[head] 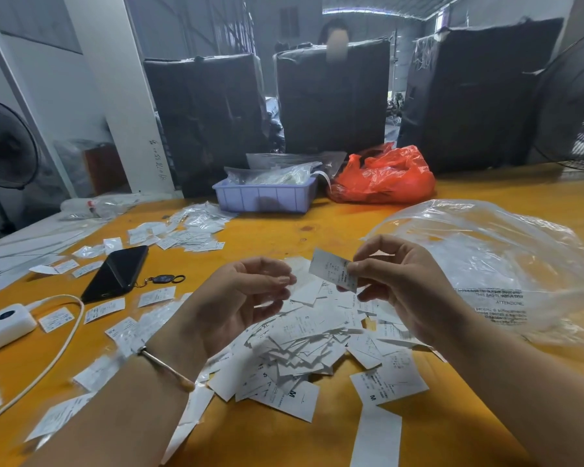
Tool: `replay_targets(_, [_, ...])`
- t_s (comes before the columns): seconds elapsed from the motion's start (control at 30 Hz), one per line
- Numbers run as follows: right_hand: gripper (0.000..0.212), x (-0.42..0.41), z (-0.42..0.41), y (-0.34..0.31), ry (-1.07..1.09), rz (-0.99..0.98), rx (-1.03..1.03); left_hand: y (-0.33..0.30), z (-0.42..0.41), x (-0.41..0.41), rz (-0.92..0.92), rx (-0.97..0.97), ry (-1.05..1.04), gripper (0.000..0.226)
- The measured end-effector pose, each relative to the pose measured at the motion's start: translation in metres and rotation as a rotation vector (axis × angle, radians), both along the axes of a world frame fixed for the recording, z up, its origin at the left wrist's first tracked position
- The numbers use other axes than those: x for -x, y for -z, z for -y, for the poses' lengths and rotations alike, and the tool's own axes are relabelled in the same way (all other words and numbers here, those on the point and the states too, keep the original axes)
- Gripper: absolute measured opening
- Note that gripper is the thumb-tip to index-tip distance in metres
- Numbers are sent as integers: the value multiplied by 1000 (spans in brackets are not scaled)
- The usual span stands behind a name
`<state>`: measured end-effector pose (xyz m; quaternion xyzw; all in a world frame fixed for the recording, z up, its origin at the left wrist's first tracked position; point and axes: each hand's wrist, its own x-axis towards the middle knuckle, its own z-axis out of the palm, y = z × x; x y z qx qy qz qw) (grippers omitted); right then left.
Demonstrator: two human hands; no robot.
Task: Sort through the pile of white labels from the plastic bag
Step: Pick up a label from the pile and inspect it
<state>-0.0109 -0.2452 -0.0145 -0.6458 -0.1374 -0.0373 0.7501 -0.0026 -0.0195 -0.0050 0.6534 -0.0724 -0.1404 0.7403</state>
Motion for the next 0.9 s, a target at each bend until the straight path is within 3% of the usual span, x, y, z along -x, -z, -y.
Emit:
replay_targets(0.07, [18,0,0,0,-9,-6,-3,0,2,1,11,8,13,15])
replay_targets(0.2, [36,0,0,-1,9,3,1,1,3,2,35,16,19,18])
replay_targets(0.4, [44,1,1,0,-24,43,-2,5,4,3,79,-78,21,20])
replay_targets(0.53, [36,2,1,-1,-50,83,30,5,5,2,107,-115,-8,12])
replay_targets(0.63, [23,3,0,-2,-35,100,29,5,4,3,139,-140,-12,21])
replay_targets(0.77, [21,3,1,-2,63,92,11,6,10,8,258,-219,-42,30])
replay_targets(0.9, [39,5,-2,-6,168,97,-38,6,15,11,418,-278,-99,36])
